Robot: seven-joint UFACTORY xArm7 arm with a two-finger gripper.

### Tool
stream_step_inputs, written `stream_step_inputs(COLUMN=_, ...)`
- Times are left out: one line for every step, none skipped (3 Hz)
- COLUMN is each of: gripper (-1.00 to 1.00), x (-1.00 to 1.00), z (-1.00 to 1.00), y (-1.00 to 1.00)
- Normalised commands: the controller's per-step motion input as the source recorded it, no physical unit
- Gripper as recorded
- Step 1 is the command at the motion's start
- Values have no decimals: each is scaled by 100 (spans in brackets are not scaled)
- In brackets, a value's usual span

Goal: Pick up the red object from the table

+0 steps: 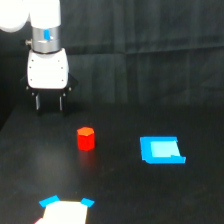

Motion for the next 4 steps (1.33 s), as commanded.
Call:
stream_step_inputs(gripper=100, x=100, z=-29, y=-38)
stream_step_inputs(gripper=100, x=99, z=-10, y=-99)
stream_step_inputs(gripper=-33, x=68, z=-1, y=-100)
stream_step_inputs(gripper=7, x=100, z=-11, y=-100)
